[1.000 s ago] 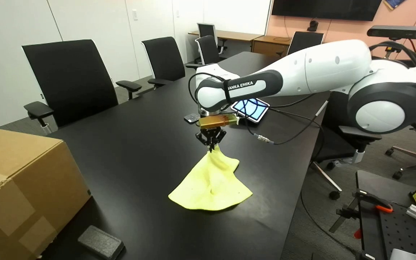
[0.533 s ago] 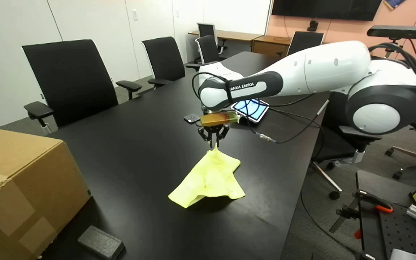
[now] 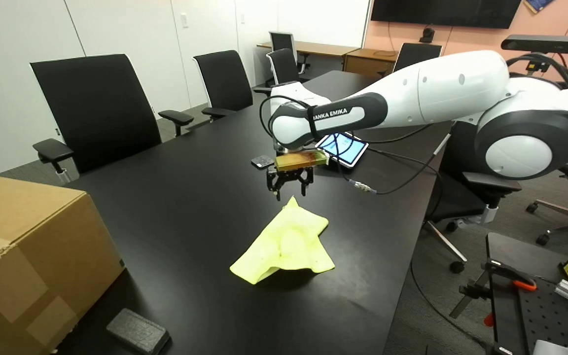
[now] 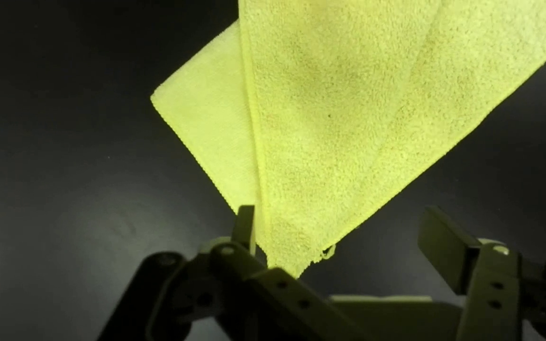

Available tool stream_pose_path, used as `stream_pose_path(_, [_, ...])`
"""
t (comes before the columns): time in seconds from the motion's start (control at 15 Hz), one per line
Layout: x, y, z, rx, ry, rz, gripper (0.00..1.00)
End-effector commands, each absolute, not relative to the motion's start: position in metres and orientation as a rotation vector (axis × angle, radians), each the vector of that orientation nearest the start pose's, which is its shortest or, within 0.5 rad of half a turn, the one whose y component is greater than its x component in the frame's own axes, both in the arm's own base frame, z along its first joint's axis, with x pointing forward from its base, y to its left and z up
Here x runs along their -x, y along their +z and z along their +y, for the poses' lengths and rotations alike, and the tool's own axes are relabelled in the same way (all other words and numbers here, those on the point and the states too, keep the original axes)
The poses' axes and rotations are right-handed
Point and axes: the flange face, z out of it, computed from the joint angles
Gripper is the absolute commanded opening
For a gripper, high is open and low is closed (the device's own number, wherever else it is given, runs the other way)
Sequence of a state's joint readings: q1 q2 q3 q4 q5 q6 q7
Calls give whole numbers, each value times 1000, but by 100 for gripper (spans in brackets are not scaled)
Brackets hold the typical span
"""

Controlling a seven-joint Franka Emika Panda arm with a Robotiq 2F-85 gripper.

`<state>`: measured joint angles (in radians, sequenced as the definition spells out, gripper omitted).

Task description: Fold the towel in half

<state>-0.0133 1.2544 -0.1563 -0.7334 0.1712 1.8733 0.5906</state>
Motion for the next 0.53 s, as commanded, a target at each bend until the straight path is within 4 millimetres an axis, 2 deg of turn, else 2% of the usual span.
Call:
stream_pose_path(0.0, [-770,183,-46,2997,202,802,100])
stream_pose_path(0.2, [-756,189,-33,3029,249,548,100])
stream_pose_path(0.47, [-731,189,-3,3025,314,240,100])
